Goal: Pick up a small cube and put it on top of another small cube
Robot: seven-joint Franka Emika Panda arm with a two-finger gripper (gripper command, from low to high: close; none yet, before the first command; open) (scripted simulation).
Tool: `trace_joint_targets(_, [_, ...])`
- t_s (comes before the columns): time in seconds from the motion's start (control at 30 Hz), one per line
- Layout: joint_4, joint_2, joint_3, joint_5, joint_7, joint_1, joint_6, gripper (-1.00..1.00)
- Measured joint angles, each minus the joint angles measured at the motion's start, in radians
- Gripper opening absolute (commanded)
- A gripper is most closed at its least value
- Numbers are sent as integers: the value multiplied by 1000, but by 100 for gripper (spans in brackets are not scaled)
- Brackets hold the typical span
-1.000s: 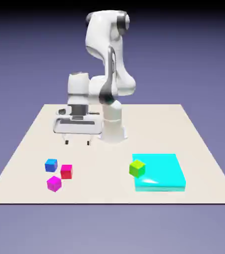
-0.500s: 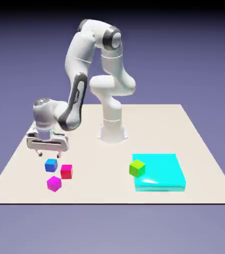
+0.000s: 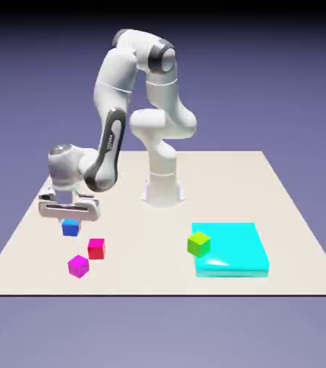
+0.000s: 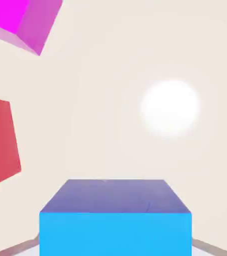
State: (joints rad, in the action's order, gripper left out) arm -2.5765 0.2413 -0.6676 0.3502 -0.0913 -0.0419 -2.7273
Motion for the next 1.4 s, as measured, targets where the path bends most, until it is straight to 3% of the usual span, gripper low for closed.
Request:
trace_joint_targets(1.2, [-72, -238, -288, -373, -1565, 446, 62, -100])
trace_joint_targets(1.4, [-67, -179, -206, -260, -1734, 398, 24, -100])
